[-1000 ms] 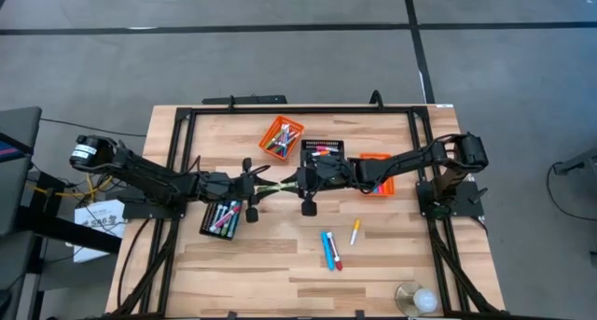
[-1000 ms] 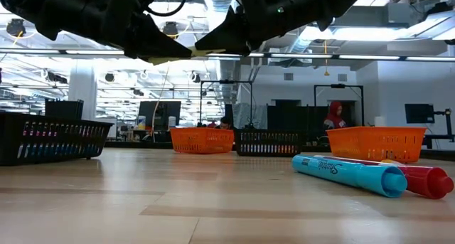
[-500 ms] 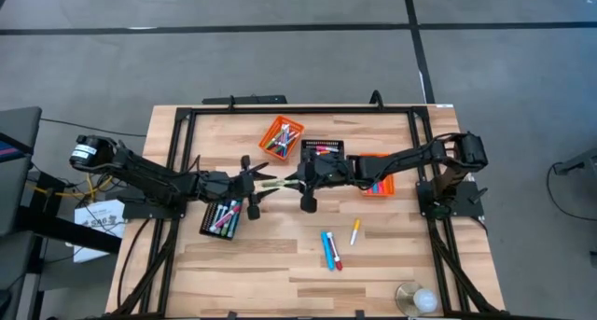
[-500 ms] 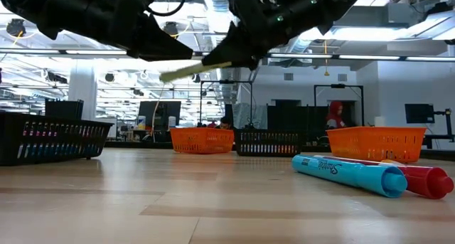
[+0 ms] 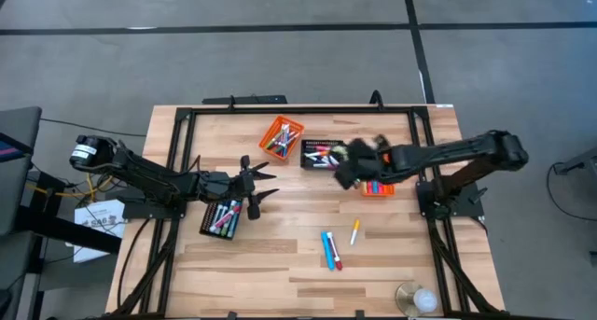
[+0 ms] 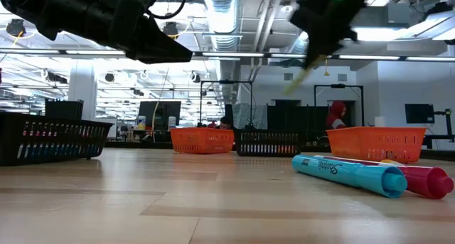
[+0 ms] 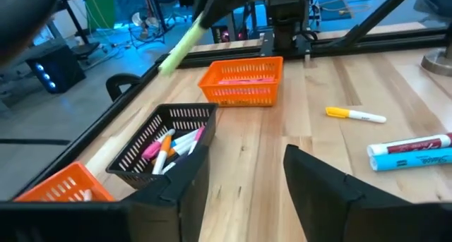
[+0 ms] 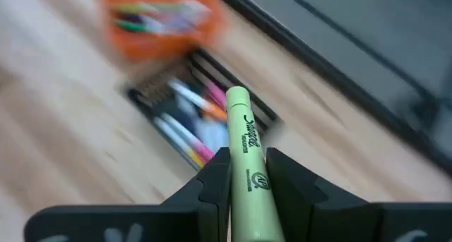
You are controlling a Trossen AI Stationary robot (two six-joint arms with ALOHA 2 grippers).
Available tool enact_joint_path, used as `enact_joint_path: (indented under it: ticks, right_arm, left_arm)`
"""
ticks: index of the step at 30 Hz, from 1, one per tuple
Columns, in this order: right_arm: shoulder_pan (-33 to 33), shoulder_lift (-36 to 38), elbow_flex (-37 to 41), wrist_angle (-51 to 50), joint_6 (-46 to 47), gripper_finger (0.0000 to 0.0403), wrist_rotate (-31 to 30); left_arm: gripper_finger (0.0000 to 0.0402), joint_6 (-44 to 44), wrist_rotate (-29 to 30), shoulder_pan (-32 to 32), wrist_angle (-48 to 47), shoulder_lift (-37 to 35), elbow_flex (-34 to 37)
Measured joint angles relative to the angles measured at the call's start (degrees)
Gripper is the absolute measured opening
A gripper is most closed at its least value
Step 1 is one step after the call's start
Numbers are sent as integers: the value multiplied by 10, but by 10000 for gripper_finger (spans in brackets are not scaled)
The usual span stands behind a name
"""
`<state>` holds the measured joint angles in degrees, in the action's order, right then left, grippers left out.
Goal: Pick & Place Markers
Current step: Put the light green highlighter into the right orange bin, then put the yellow highlighter into the right black bin
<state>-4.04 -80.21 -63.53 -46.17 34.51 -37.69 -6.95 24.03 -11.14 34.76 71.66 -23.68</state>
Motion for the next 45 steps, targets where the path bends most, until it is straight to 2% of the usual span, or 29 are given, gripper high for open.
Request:
enact_joint_path:
  ticks: [3, 5, 8, 15, 18, 21, 29, 33, 38, 45]
  right_arm:
    - [-19, 24, 20, -138, 162, 70, -9]
    - [-28, 34, 38, -193, 246, 70, 0]
    - [-35, 42, 68, -230, 316, 70, 22]
    - [-10, 30, 86, -219, 316, 73, 77]
    - [8, 15, 86, -218, 335, 73, 83]
    - [27, -2, 86, -214, 315, 77, 92]
    - [64, -40, 85, -207, 250, 128, 99]
    - [68, -45, 65, -216, 240, 151, 148]
    - [46, -45, 23, -185, 228, 167, 167]
    - [-30, -45, 4, -48, 160, 167, 168]
  left_arm:
    - [176, 12, 0, 0, 0, 0, 0]
    - [175, 14, 0, 0, 0, 0, 0]
    - [175, 14, 0, 0, 0, 0, 0]
    - [171, 14, 0, 0, 0, 0, 1]
    - [171, 14, 0, 0, 0, 0, 1]
    - [171, 14, 0, 0, 0, 0, 1]
    - [170, 14, -1, 0, 0, 0, 1]
    - [171, 14, -1, 0, 0, 0, 1]
    - [167, 14, -1, 0, 0, 0, 1]
    - [163, 20, -1, 0, 0, 0, 1]
